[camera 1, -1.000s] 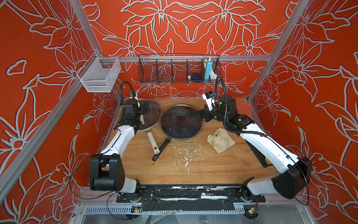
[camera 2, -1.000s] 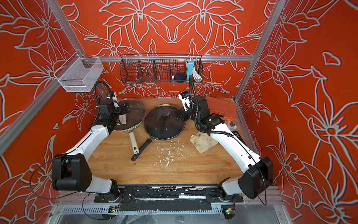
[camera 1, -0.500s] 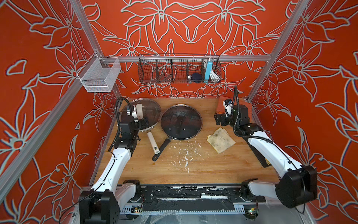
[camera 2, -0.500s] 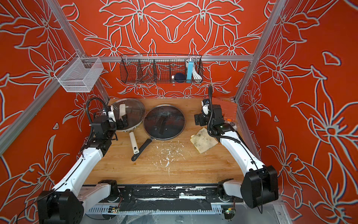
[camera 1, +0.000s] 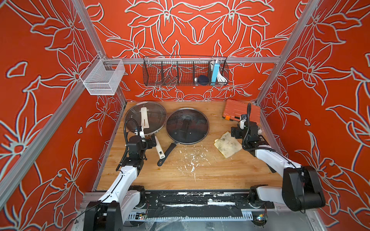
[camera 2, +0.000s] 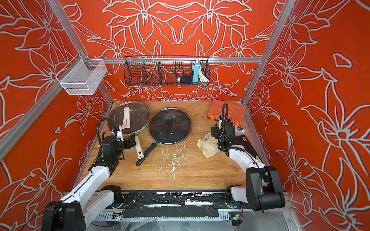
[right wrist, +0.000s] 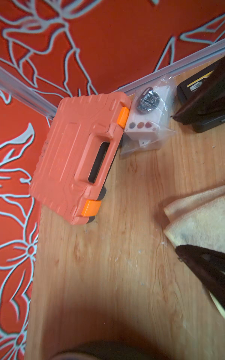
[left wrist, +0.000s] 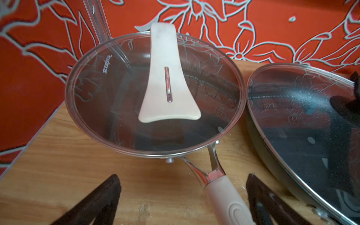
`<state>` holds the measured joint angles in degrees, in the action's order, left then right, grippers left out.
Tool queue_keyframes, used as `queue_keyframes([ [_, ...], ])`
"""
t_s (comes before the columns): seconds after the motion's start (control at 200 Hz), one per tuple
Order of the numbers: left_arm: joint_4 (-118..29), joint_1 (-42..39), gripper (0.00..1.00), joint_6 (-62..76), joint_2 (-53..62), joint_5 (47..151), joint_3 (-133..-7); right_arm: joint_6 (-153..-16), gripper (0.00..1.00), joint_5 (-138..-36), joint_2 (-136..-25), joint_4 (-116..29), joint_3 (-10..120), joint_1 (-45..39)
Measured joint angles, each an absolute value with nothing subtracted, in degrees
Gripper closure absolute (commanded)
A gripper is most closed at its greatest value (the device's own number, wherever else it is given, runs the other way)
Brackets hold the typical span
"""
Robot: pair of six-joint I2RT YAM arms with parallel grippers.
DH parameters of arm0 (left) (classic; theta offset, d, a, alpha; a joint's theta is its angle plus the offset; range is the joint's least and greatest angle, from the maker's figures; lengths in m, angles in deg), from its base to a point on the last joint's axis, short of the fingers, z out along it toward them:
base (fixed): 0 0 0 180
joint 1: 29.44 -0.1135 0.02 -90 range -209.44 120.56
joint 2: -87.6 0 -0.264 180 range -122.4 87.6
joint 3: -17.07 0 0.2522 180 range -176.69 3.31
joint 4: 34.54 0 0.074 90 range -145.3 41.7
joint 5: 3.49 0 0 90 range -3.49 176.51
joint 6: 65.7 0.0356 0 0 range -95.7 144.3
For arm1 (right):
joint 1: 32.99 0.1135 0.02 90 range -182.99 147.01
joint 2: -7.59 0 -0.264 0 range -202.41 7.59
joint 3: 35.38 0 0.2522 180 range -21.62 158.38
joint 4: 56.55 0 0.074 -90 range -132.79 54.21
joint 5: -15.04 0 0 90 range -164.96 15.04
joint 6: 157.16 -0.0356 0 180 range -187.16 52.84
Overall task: Wipe the pot lid with a cloth
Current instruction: Reset both arms
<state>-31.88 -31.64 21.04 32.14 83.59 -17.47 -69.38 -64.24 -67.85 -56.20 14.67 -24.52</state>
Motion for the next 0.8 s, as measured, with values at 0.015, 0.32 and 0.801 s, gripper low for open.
queue_keyframes([
  [0.015, -31.1, -31.6, 0.00, 21.0, 31.5, 83.6, -17.2, -69.4, 0.01, -64.1, -68.1, -56.6, 14.4, -24.7],
  [0.32, -15.6, -31.7, 0.00, 20.6, 22.7, 83.2, -13.6, -68.6, 0.01, -61.5, -69.3, -60.2, 13.8, -28.2],
  [0.801, -2.7, -31.5, 0.00, 20.9, 14.3, 83.3, -13.4, -68.8, 0.01, -62.9, -66.5, -66.1, 5.9, -30.4],
])
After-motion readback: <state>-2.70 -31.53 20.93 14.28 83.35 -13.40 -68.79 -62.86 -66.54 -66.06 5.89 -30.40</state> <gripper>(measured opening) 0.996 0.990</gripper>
